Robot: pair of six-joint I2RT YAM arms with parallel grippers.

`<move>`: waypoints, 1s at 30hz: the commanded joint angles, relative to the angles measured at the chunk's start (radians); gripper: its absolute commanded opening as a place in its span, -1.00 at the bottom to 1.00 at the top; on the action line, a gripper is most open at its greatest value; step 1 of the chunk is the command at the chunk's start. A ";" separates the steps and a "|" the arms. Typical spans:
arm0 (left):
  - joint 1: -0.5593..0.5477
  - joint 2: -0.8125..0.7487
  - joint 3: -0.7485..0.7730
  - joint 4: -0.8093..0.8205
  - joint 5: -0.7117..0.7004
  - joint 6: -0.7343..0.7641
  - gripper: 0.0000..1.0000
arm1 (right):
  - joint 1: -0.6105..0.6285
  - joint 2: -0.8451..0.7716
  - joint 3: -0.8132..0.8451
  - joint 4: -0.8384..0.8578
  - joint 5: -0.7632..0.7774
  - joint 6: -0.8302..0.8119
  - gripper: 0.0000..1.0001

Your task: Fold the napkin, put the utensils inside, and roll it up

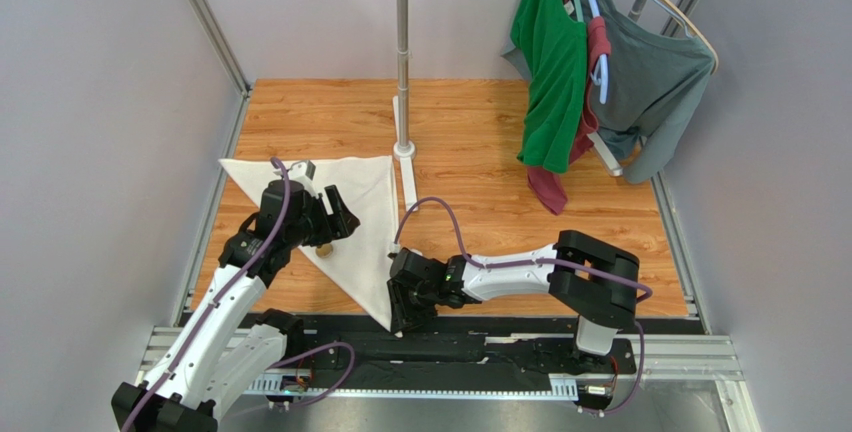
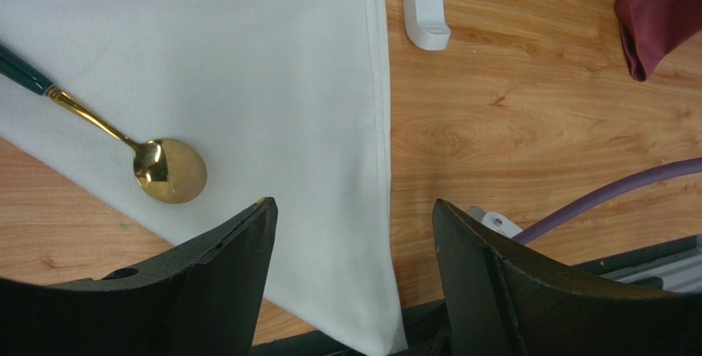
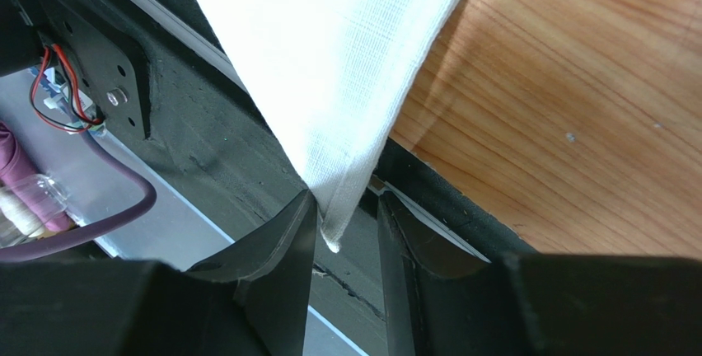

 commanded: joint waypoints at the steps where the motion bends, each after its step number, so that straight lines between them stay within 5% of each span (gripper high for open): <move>1: -0.001 -0.016 0.010 0.028 0.016 0.011 0.57 | 0.029 -0.029 0.032 -0.061 0.006 0.010 -0.28; 30: -0.001 -0.010 0.007 0.032 0.029 0.011 0.57 | 0.084 -0.056 0.079 -0.132 0.041 -0.009 -0.39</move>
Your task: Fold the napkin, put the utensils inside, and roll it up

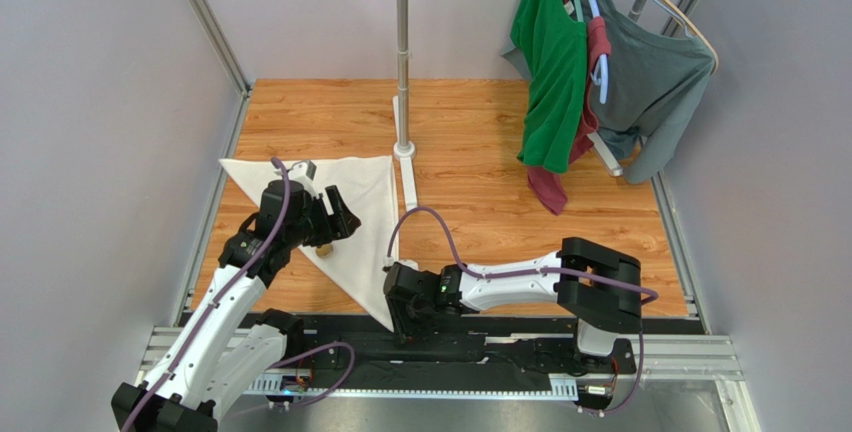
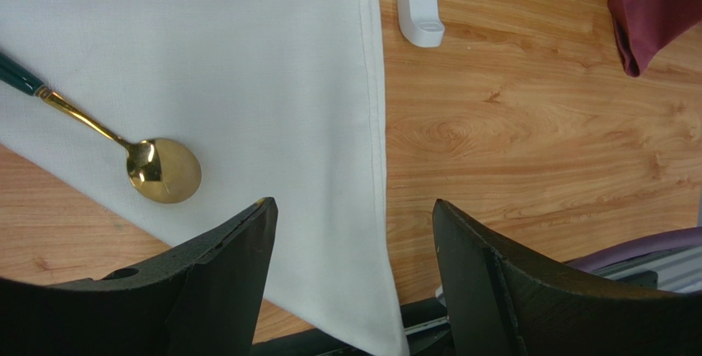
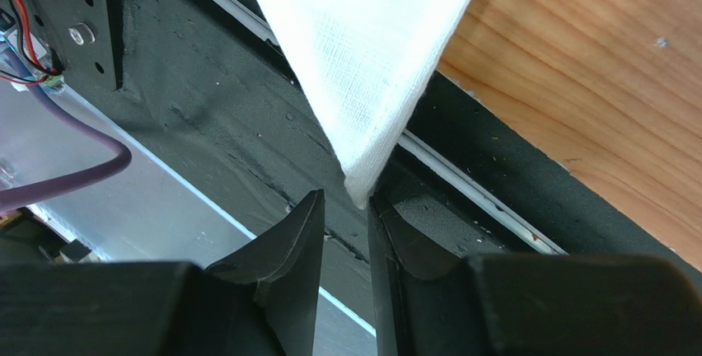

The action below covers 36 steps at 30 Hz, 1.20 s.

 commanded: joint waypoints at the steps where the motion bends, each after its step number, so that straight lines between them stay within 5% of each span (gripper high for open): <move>1: -0.001 -0.008 0.007 0.031 0.014 0.011 0.57 | 0.007 -0.037 0.034 -0.006 -0.007 0.001 -0.39; 36: -0.001 -0.022 0.000 0.019 0.006 0.009 0.57 | -0.023 -0.021 0.062 -0.024 0.041 -0.033 -0.57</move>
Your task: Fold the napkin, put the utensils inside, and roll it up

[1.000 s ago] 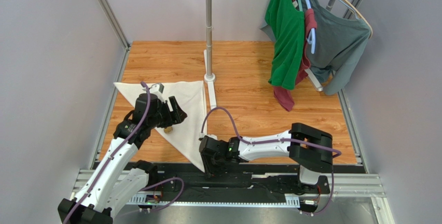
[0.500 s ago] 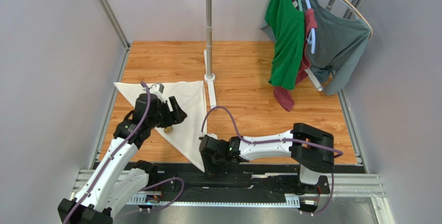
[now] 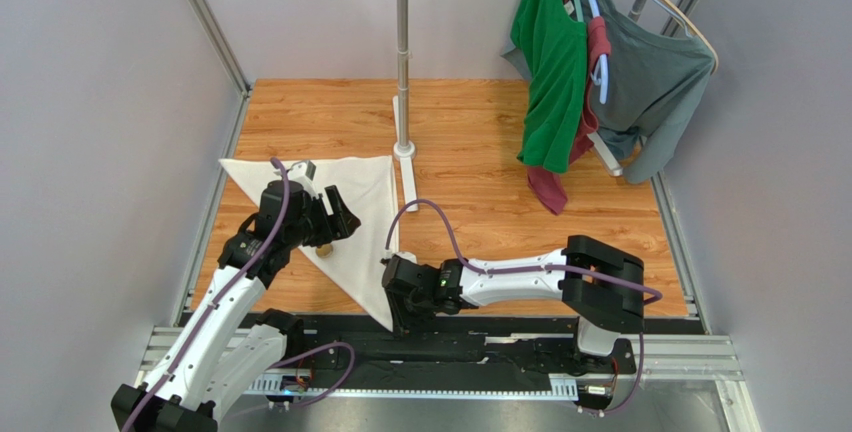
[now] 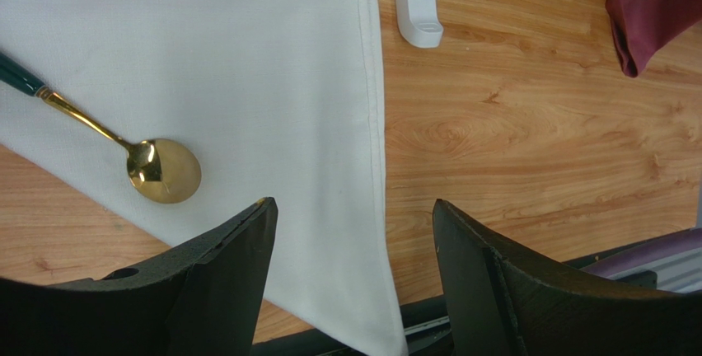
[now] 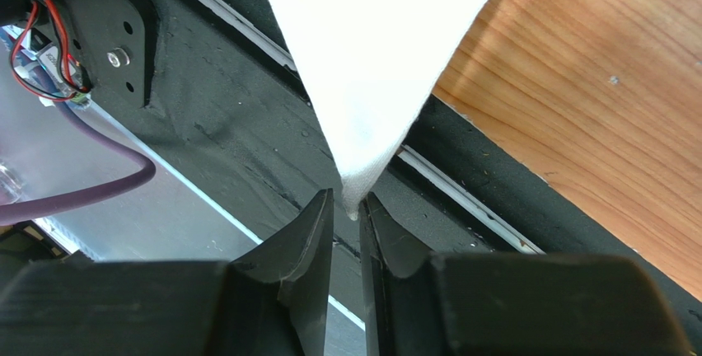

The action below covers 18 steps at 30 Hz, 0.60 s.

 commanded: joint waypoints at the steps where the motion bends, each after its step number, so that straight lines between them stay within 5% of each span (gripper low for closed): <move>1: -0.001 -0.016 0.002 0.020 0.006 0.009 0.57 | -0.007 -0.009 0.028 -0.002 0.012 -0.001 -0.57; 8: -0.001 -0.025 -0.003 0.017 0.002 0.008 0.57 | -0.007 -0.025 0.050 -0.034 0.032 -0.019 -0.98; 18: -0.001 -0.054 -0.010 0.002 -0.135 -0.024 0.60 | -0.007 -0.034 0.165 -0.068 0.128 -0.111 -1.00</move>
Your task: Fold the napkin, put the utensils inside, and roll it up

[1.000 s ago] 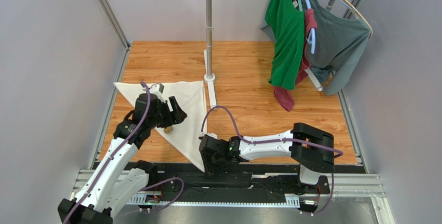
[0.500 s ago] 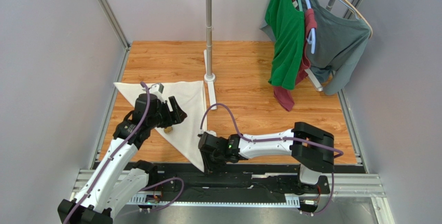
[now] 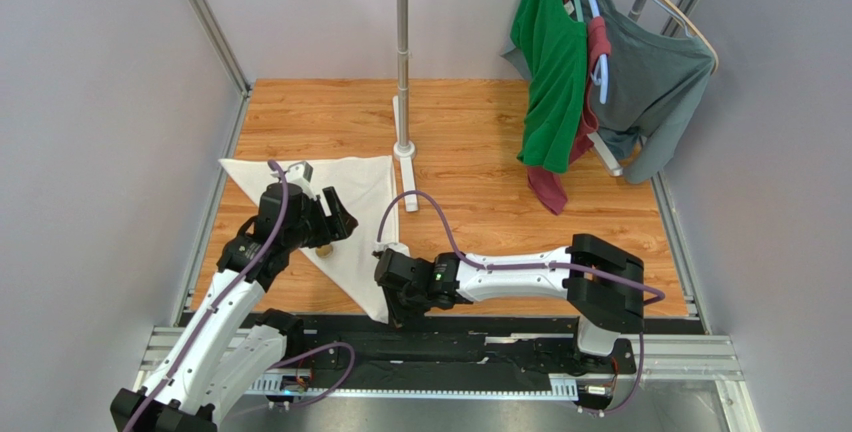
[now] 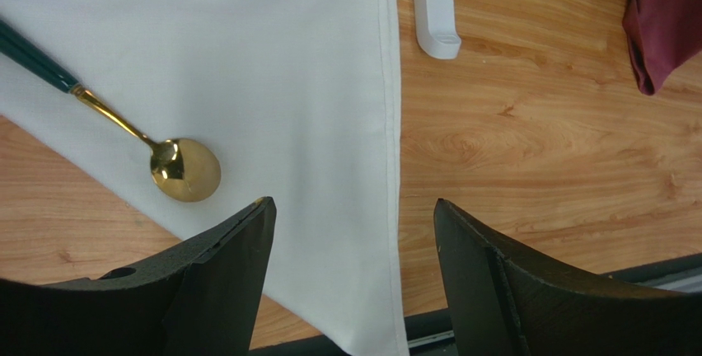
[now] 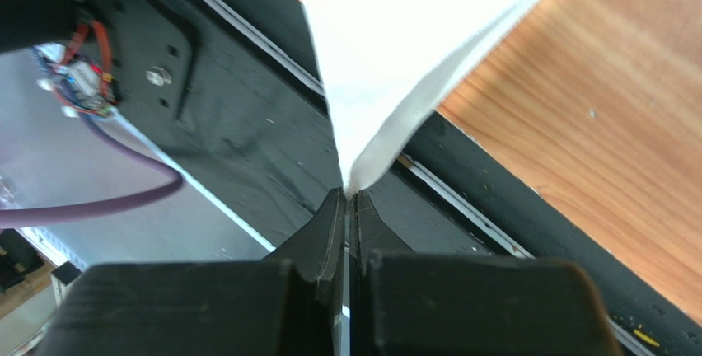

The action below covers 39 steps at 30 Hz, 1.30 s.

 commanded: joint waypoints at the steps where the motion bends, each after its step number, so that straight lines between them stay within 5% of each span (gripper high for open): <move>1: -0.001 -0.051 0.005 -0.003 -0.123 -0.027 0.62 | -0.005 -0.032 0.096 0.002 0.075 -0.079 -1.00; 15: 0.013 -0.138 0.014 -0.021 -0.350 -0.105 0.71 | -0.064 0.194 0.424 0.029 0.180 -0.308 -1.00; 22: 0.033 -0.165 0.031 -0.033 -0.427 -0.107 0.74 | -0.097 0.251 0.438 0.155 0.151 -0.385 -1.00; 39: 0.042 -0.180 0.114 -0.121 -0.434 -0.075 0.77 | -0.210 0.429 0.582 0.336 -0.254 -0.524 -1.00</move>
